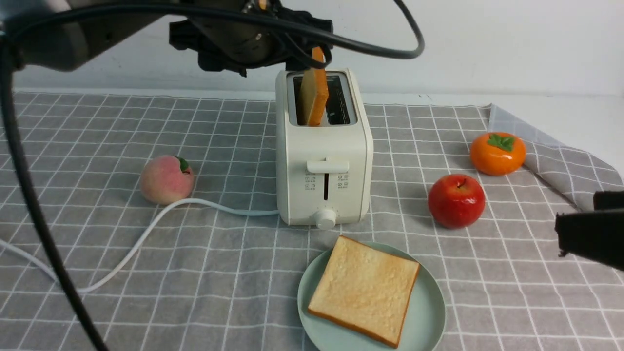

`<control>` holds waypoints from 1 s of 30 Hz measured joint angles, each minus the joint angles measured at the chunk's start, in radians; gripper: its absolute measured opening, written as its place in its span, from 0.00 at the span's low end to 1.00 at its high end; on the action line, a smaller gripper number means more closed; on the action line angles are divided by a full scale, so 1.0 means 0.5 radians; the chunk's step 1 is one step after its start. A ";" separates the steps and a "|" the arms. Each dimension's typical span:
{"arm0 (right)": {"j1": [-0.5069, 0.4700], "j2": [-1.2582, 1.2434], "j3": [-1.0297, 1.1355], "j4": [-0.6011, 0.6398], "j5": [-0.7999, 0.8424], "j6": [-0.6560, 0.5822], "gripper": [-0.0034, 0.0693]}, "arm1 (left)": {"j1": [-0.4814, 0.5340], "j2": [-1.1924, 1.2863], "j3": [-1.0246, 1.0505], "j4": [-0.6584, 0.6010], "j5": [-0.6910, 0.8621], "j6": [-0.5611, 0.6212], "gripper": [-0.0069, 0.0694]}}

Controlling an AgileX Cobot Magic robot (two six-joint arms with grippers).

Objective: Take toasted bread from bread machine on grey coffee table place on plate.
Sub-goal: 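Reach for a toast slice standing in the toaster with the left gripper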

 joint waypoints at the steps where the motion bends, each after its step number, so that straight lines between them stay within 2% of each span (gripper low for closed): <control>1: 0.000 -0.002 0.004 0.000 0.000 0.000 0.81 | 0.000 0.011 -0.012 0.000 0.000 0.000 0.80; 10: 0.104 -0.011 0.051 -0.067 -0.103 0.002 0.81 | 0.000 0.404 -0.472 -0.007 0.216 0.014 0.80; 14: 0.153 -0.011 0.051 -0.126 -0.105 0.002 0.81 | 0.000 0.463 -0.502 -0.009 0.178 -0.007 0.80; 16: 0.171 -0.011 0.051 -0.167 -0.105 0.002 0.81 | 0.000 0.488 -0.502 -0.006 0.081 -0.088 0.80; 22: 0.178 -0.011 0.051 -0.174 -0.118 0.002 0.81 | 0.000 0.583 -0.506 0.069 -0.112 -0.128 0.80; 30: 0.178 -0.011 0.051 -0.201 -0.120 0.002 0.80 | 0.000 0.755 -0.506 0.171 -0.153 -0.129 0.79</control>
